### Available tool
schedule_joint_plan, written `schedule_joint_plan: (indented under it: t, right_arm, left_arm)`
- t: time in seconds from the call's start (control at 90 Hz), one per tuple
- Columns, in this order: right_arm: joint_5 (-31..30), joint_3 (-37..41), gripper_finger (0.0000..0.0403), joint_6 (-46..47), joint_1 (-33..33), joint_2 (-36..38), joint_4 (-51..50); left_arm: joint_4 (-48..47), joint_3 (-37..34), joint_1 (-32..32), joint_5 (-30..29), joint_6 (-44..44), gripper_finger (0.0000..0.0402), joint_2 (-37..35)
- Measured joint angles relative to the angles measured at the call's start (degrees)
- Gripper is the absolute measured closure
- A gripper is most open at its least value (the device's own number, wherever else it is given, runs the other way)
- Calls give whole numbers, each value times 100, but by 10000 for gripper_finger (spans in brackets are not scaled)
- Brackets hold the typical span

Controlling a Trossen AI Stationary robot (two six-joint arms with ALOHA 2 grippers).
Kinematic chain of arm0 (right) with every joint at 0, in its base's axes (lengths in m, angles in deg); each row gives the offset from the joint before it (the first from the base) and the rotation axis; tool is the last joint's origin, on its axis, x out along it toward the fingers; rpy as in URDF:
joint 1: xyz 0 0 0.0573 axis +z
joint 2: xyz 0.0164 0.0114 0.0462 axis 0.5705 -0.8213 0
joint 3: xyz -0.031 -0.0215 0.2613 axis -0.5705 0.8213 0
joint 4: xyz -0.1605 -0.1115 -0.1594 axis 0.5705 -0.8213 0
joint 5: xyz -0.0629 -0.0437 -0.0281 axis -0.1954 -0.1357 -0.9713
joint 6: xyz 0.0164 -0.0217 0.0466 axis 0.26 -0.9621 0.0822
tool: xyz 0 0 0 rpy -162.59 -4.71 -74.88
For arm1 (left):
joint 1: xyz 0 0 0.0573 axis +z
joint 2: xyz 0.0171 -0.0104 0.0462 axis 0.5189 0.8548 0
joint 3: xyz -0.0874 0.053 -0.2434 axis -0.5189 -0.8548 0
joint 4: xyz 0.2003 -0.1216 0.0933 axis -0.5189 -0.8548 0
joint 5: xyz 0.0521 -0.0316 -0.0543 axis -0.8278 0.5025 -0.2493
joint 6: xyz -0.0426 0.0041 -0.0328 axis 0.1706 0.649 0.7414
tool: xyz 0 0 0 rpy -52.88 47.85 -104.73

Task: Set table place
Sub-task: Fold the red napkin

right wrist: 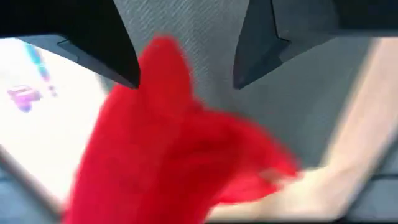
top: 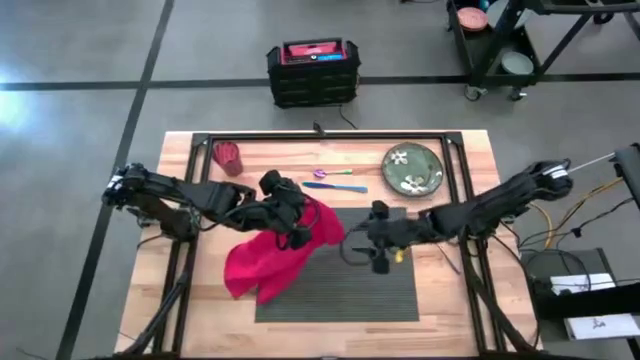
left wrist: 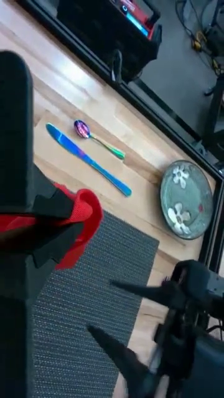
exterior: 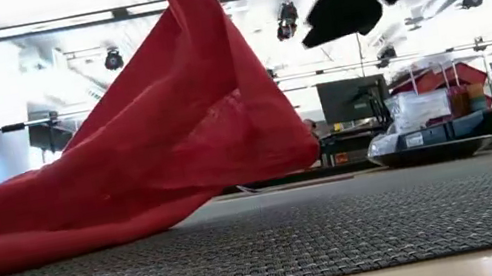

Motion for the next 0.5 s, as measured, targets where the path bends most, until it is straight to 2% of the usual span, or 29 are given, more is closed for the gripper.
schedule_joint_plan:
  t: [0.156, 0.278, 0.378, 0.5]
  right_arm:
    - [-1103, -220, 147, -149, 125, -847, 1133]
    - [-2000, -728, 155, -191, 123, -1494, 1113]
    - [-2502, -1285, 164, -442, 123, -1966, 1090]
    - [-3219, -1980, 176, -633, 112, -2395, 539]
  left_arm:
    - [18, 0, -4, 4, -61, 402, 0]
    - [63, 0, -4, 4, -61, 402, 0]
    - [133, 0, -4, 4, -63, 402, 0]
    - [156, 0, -4, 4, -66, 402, -2]
